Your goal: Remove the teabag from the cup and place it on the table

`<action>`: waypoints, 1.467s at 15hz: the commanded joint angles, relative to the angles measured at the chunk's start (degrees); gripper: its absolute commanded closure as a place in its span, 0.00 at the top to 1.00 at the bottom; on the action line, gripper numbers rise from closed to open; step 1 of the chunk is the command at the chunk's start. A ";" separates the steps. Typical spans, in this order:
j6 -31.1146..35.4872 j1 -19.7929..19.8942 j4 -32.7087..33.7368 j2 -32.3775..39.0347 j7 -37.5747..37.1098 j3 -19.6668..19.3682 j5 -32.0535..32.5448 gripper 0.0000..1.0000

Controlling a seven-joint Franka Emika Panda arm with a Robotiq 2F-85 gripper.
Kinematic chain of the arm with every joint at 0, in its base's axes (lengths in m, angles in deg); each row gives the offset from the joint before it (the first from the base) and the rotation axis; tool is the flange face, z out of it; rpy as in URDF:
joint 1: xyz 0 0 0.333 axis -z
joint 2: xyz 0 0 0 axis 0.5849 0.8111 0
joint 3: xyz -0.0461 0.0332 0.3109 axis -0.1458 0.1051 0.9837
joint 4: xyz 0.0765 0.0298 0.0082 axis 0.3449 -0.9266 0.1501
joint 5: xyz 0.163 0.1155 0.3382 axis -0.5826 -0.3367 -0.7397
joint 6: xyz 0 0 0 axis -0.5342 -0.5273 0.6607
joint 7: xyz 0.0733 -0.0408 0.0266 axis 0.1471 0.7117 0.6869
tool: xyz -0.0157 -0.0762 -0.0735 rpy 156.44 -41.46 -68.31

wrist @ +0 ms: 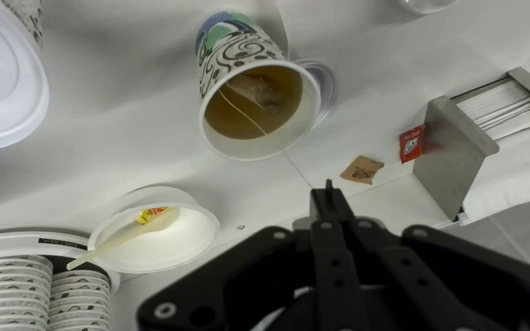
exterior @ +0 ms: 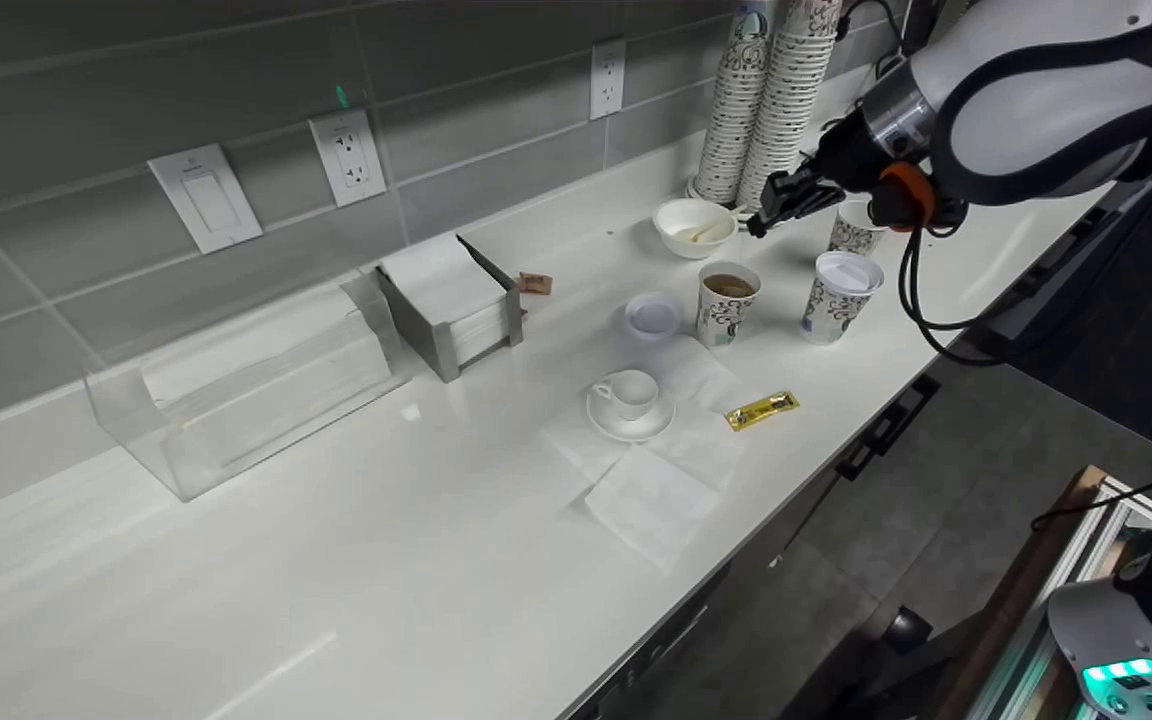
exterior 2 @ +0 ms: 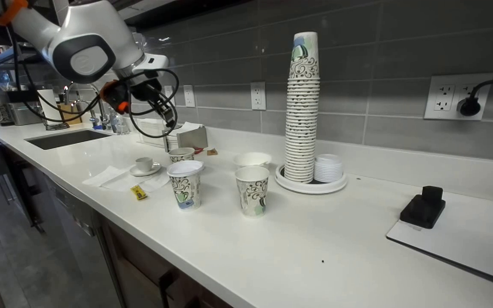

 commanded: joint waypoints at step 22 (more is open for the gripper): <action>-2.14 -3.89 0.30 -7.40 3.74 -3.75 -1.81 0.00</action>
